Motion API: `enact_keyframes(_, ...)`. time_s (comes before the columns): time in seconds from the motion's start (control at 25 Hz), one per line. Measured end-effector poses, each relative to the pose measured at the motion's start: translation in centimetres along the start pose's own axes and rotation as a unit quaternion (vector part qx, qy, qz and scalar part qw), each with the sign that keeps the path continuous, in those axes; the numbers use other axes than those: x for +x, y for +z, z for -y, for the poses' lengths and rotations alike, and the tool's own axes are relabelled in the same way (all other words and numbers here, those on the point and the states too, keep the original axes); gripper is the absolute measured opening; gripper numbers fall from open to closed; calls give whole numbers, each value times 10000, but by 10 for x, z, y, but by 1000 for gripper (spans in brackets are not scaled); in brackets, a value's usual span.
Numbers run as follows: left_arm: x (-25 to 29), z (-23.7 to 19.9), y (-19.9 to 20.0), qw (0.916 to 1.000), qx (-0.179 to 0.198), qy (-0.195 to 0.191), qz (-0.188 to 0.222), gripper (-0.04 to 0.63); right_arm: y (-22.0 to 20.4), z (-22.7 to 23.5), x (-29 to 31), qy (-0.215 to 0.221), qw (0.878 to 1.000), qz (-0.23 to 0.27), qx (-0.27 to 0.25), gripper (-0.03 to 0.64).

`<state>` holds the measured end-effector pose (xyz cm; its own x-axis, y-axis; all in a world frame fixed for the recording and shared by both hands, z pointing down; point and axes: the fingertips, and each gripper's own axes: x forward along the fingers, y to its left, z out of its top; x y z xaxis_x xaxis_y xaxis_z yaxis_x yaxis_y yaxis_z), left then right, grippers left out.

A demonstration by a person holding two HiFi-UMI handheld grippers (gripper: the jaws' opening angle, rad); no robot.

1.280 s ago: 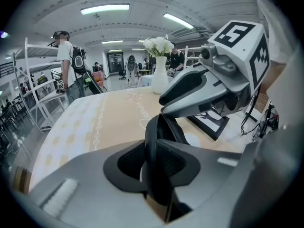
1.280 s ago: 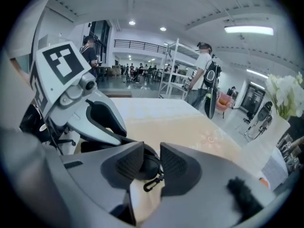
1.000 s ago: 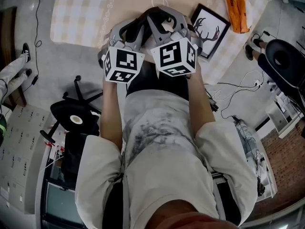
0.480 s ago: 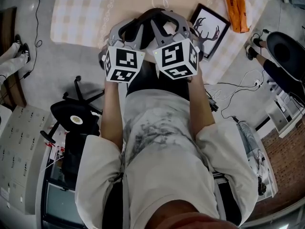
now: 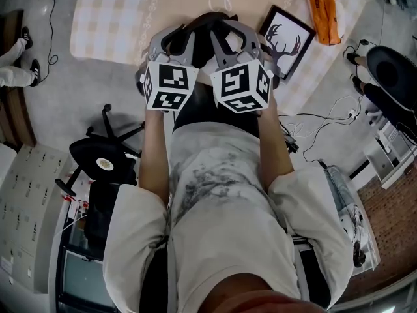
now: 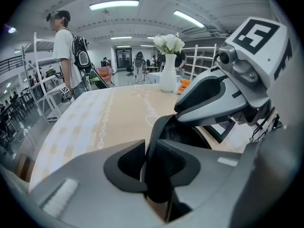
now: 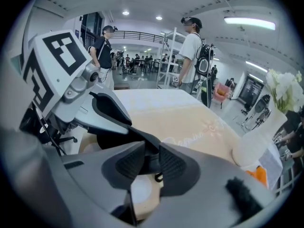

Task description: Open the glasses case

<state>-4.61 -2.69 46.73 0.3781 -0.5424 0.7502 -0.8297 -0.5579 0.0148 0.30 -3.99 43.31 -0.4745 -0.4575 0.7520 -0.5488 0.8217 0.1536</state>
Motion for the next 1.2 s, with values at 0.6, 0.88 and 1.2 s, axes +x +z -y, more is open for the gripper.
enact_keyframes(0.6, 1, -6, -2, 9999, -131, 83, -59, 81, -8, -3, -7, -139, 9999, 6, 17, 85)
enact_keyframes(0.88, 2, -10, -4, 9997, -212, 95, -65, 80, -13, -6, -12, -187, 9998, -24, 23, 64)
enact_keyframes(1.2, 3, -13, -3, 9996, -273, 81, -44, 78, -18, -5, -16, -217, 9997, -45, 132, 61)
